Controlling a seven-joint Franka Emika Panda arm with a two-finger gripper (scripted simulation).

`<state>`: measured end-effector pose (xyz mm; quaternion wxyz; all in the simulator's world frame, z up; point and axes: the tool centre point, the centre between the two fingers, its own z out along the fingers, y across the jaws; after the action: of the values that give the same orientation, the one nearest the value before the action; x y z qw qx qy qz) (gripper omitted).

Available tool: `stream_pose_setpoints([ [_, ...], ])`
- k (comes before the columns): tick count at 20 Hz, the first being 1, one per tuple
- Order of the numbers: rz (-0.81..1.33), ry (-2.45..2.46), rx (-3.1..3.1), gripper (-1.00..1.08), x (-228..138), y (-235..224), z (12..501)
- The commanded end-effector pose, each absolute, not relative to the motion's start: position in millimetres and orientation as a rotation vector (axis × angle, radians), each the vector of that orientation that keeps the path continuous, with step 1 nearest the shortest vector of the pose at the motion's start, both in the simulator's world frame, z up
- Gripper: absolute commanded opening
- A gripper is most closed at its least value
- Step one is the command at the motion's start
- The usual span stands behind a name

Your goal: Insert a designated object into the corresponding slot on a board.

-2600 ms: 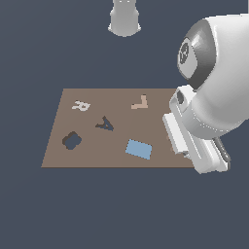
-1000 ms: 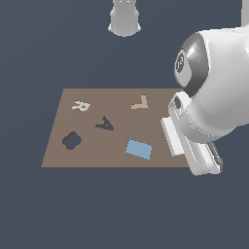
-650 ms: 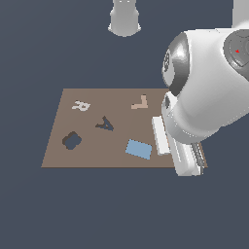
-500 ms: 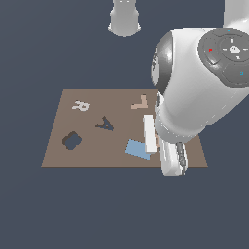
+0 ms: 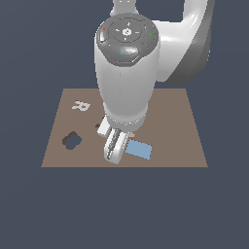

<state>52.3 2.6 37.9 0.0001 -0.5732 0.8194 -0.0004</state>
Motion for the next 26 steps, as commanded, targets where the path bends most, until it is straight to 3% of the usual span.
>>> stream_pose_setpoints([
  [1,-0.001,2.641,-1.7,-1.0,41.6,-19.4,38.8],
  [9,-0.001,2.749,-1.52,-1.0,17.6,-56.2,39.9],
  [21,-0.001,2.765,-1.489,-1.0,12.5,-61.5,30.0],
  [22,-0.001,2.765,-1.489,1.0,12.5,-61.5,30.0],
  [26,-0.001,2.765,-1.489,1.0,12.5,-61.5,30.0],
])
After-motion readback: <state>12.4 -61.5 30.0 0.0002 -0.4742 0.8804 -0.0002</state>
